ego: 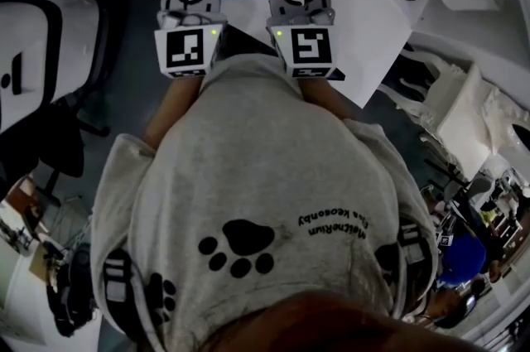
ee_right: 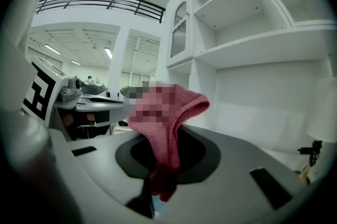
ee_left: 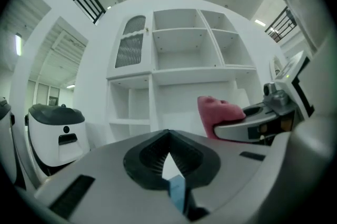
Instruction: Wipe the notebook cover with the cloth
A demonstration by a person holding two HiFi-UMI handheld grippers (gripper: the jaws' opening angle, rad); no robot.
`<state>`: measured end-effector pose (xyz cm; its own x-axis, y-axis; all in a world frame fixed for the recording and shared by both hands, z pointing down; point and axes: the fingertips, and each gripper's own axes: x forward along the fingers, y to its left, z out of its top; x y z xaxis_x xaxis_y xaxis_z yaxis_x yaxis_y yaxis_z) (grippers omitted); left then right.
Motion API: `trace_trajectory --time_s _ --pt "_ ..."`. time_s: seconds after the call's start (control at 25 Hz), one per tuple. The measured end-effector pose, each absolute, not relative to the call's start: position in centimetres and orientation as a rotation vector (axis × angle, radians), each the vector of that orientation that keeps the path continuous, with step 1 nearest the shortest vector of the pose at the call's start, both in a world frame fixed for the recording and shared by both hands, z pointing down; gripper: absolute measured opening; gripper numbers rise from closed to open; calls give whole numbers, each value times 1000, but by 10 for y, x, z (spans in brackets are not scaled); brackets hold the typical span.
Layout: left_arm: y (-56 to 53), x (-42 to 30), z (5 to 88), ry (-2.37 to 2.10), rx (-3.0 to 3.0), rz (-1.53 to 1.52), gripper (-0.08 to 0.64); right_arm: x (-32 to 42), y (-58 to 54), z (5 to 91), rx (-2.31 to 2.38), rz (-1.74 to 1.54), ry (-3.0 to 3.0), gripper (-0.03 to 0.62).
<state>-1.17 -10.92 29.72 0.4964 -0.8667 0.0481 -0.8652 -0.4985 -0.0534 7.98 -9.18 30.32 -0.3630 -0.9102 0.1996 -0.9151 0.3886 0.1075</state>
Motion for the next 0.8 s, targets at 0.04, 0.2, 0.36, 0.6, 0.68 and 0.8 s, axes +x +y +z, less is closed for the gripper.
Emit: trace_trajectory --time_s 0.04,0.2,0.36,0.6,0.68,0.8 --pt "-106 -12 295 1558 -2686 -101 12 78 -89 302 1618 24 -2430 69" --pt "-93 -10 305 1552 -2699 -120 12 73 -78 305 1598 0 -2445 69" --pt "-85 -5 317 1541 -2735 -158 12 78 -76 308 1608 6 -2444 69" --pt "-86 -1 319 1534 -2733 -153 12 82 -80 303 1639 -10 -2464 69" --pt "-85 4 317 1516 -2725 -148 12 82 -80 302 1631 -24 -2472 69" --pt "-85 7 316 1514 -2732 -125 12 82 -80 305 1614 -40 -2468 69"
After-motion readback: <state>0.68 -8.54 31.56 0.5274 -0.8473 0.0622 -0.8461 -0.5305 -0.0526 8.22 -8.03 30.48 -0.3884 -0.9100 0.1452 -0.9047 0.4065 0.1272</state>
